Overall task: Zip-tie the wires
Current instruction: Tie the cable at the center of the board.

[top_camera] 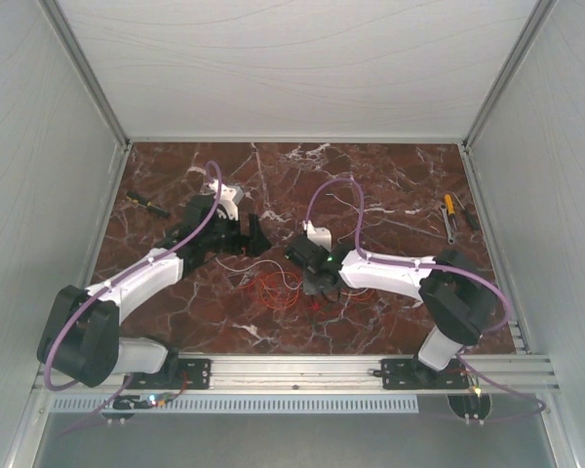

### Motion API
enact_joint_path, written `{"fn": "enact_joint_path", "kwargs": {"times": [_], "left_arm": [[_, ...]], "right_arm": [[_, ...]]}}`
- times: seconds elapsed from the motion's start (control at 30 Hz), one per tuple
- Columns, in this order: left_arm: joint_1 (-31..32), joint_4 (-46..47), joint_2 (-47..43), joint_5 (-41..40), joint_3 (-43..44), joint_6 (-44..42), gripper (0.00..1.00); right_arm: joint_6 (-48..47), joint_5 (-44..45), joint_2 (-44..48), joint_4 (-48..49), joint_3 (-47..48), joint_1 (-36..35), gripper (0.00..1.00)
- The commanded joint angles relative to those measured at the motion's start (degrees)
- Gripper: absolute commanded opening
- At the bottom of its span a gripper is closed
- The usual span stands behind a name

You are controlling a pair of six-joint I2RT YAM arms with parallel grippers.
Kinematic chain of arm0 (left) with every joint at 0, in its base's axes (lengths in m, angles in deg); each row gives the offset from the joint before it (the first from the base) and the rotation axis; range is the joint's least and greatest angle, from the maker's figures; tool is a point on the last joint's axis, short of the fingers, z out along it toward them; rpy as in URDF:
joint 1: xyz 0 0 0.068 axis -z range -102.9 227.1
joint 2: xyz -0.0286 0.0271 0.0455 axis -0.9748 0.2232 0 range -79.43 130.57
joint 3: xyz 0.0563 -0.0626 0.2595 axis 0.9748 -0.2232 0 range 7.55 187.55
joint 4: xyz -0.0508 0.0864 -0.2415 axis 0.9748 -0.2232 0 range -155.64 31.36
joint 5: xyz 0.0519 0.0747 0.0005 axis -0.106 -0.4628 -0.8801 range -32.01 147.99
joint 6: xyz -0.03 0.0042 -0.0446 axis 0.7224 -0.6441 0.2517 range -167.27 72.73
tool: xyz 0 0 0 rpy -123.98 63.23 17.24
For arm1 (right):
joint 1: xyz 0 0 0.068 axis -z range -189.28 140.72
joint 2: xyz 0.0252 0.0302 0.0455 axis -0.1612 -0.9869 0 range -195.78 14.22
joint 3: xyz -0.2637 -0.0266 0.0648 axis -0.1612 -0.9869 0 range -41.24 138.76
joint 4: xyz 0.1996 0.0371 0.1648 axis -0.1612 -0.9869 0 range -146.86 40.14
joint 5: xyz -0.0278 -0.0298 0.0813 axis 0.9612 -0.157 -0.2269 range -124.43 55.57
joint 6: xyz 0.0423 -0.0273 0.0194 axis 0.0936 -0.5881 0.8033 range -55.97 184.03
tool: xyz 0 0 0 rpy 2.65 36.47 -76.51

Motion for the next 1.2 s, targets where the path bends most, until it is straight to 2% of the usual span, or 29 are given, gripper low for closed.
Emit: {"fn": "enact_joint_path", "kwargs": {"times": [0.0,0.17,0.33,0.5,0.73,0.83,0.97,1.07,1.17], "left_arm": [[0.0,1.9,-0.6,1.8,0.5,-2.1,1.0],[0.0,5.5,-2.5,6.1,-2.3,-3.2,1.0],[0.5,15.8,-5.7,14.7,-9.1,-1.0,0.96],[5.1,24.7,-7.3,17.9,-14.8,1.9,0.94],[11.8,34.1,-8.9,17.3,-18.8,10.0,0.89],[13.3,37.3,-8.3,18.8,-19.9,12.9,0.82],[15.7,43.1,-4.7,18.9,-21.7,18.3,0.7],[18.3,48.9,-1.0,15.9,-22.9,24.2,0.68],[22.1,50.2,3.4,12.4,-21.8,26.6,0.67]], "right_arm": [[1.3,1.6,-1.0,-2.6,3.3,-0.2,0.0],[2.2,-2.5,-1.3,-6.3,6.0,2.5,0.0],[2.7,-8.2,-2.5,-10.2,8.9,6.1,0.0],[1.6,-12.5,-5.5,-14.1,12.4,8.2,0.0],[-0.6,-16.5,-7.6,-19.2,15.4,10.0,0.0],[-1.6,-17.7,-8.2,-20.7,16.6,10.7,0.0],[-3.3,-19.8,-8.2,-21.3,16.7,12.1,0.0],[-3.9,-22.9,-8.6,-21.6,16.3,13.6,0.0],[-5.1,-24.8,-9.0,-21.6,16.2,14.8,0.0]]}}
